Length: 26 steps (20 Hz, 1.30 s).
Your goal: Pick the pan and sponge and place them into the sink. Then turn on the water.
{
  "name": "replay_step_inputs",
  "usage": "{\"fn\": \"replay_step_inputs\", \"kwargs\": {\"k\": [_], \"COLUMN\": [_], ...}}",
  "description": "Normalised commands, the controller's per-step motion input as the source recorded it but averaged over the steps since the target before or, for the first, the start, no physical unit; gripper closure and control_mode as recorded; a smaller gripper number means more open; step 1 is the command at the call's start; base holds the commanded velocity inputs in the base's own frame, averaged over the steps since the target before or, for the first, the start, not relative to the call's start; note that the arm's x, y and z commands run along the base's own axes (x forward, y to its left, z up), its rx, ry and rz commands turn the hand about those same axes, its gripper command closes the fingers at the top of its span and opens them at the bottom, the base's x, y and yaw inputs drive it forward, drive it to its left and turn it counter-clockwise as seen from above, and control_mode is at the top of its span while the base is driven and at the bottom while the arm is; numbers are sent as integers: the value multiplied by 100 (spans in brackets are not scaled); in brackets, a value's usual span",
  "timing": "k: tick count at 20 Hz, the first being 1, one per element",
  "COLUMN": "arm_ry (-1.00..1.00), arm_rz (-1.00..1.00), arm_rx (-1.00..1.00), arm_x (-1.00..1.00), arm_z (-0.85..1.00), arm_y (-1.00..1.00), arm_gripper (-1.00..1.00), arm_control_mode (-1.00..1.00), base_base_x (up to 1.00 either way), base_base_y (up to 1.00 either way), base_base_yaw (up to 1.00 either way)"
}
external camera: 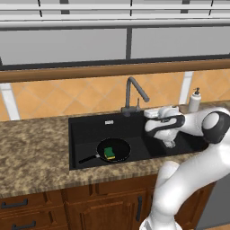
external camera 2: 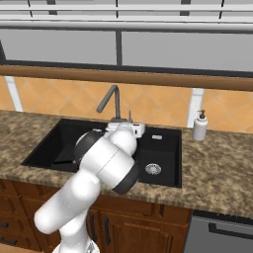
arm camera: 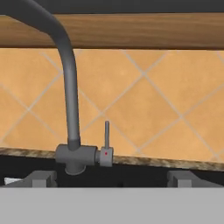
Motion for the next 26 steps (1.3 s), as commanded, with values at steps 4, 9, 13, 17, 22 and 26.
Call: {"fn": "replay_step_inputs", "kwargs": {"k": [4, 9, 13, 17, 22, 26], "arm_ry": [-7, -1, 0, 0, 0, 0], "arm_rz": [0, 0, 0, 0, 0, 0], "arm_rx": [4, 4, 5, 4, 2, 0], "arm_x": [0, 11, 23, 29, 25, 14], "arm_z": [1, 8, 12, 9, 1, -1], "arm_y": [0, 0, 0, 0, 0, 0], "arm_gripper": [-100, -100, -100, -100, -100, -100], "arm_control_mode": [-100, -100, -100, -100, -100, -100], "base_base_x": [0, 0, 0, 0, 0, 0], "base_base_y": [0, 0, 0, 0, 0, 0], "base_base_yaw": [0, 0, 0, 0, 0, 0]}}
